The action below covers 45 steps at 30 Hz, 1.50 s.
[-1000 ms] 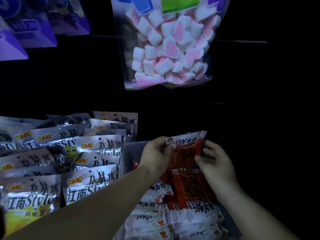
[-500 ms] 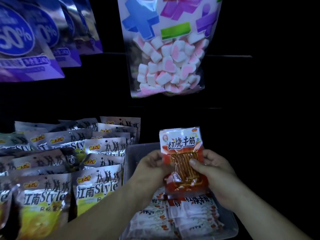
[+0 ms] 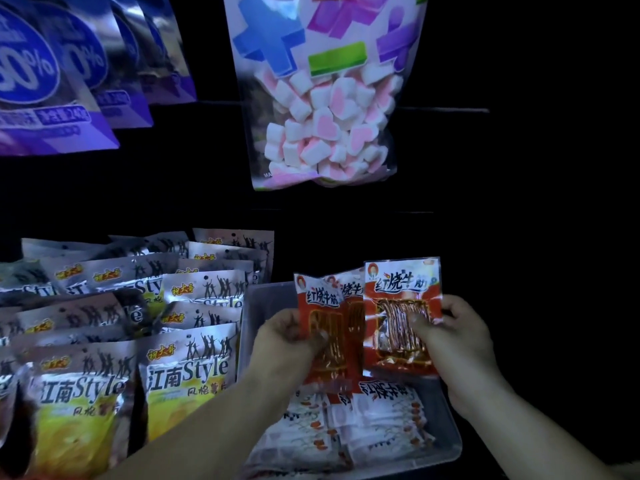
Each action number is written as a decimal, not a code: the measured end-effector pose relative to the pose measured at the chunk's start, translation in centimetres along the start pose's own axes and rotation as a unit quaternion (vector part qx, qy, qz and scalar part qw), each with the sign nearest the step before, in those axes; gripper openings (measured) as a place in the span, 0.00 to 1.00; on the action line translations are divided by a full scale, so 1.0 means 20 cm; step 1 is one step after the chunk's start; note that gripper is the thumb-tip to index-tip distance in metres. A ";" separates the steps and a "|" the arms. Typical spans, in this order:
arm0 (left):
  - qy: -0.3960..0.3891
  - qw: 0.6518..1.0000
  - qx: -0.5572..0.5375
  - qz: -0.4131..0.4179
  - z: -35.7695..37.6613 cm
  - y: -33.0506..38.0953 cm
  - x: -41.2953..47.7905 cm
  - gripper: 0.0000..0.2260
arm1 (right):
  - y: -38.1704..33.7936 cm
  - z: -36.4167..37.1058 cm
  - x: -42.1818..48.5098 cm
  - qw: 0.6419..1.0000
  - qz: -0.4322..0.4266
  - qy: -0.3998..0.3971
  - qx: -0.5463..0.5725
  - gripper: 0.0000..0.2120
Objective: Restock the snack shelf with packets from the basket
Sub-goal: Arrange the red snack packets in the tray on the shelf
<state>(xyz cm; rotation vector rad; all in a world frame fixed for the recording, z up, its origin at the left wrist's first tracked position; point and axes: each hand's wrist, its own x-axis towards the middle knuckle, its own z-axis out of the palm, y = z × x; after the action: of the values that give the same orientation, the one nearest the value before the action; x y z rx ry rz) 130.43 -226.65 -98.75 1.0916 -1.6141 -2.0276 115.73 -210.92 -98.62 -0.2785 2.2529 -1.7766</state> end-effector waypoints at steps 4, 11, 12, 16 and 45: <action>-0.032 0.998 0.033 0.048 0.06 0.03 0.19 0.12 | 0.00 0.01 0.02 1.000 0.016 0.020 0.018 0.12; 0.085 0.979 0.168 0.071 0.13 -0.03 0.33 0.15 | 0.01 0.04 0.01 1.000 0.003 -0.010 0.001 0.10; 0.093 0.976 0.178 0.084 0.12 -0.03 0.32 0.15 | 0.02 0.04 0.02 1.000 0.006 -0.013 0.002 0.09; -0.014 0.997 0.035 0.069 0.10 0.00 0.16 0.13 | 0.00 0.07 -0.01 0.998 0.030 -0.061 -0.017 0.15; -0.179 0.980 0.009 0.084 0.04 0.50 -0.44 0.13 | -0.53 -0.10 -0.29 0.976 0.017 -0.215 0.032 0.26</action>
<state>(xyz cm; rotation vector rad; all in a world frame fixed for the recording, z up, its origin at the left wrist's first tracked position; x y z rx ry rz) 133.64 -223.26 -86.24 0.5929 -1.8255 -2.1869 120.41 -209.73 -87.48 -0.5491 1.8804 -1.5844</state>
